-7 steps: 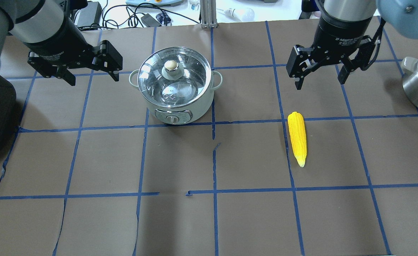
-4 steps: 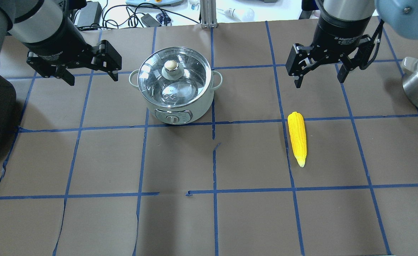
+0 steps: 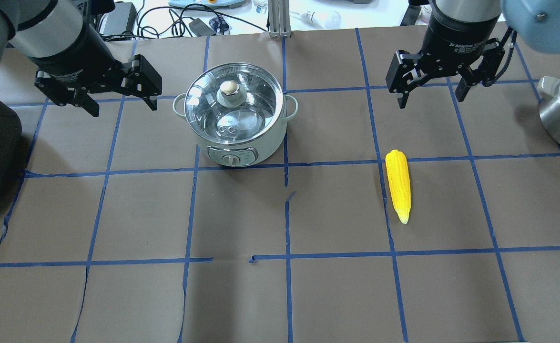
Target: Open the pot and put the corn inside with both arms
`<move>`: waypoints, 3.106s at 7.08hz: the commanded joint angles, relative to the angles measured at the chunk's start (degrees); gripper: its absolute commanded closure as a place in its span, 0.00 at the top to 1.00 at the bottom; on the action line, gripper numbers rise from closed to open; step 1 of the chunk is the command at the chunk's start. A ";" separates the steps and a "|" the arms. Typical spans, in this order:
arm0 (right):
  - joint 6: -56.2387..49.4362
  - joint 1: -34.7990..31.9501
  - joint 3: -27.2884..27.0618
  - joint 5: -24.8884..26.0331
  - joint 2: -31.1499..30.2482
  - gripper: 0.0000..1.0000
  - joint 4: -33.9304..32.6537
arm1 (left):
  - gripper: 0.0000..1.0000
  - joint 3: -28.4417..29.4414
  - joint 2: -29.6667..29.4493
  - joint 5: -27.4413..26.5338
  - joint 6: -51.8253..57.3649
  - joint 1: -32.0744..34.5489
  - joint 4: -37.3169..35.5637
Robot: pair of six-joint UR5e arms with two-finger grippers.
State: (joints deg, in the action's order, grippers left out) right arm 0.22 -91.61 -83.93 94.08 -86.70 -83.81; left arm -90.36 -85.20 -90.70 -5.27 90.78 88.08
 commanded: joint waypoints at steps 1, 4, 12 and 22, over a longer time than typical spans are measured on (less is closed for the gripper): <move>1.10 0.03 -1.05 -0.04 0.31 1.00 -2.58 | 1.00 0.27 0.03 -0.17 0.00 0.10 0.52; 0.92 0.03 -1.23 -0.83 0.40 1.00 -1.98 | 1.00 0.45 1.87 0.44 0.00 0.18 0.43; 1.01 -0.06 -1.40 -0.31 0.74 1.00 -0.39 | 1.00 -0.43 3.20 0.35 0.00 0.18 0.69; 0.31 6.10 -30.47 -1.44 8.30 1.00 -37.71 | 1.00 6.48 -16.79 0.62 0.00 0.27 -7.82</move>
State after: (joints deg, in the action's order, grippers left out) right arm 0.38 -86.03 -111.27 92.75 -79.39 -116.95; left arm -87.22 -95.86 -90.05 -5.09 90.70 82.81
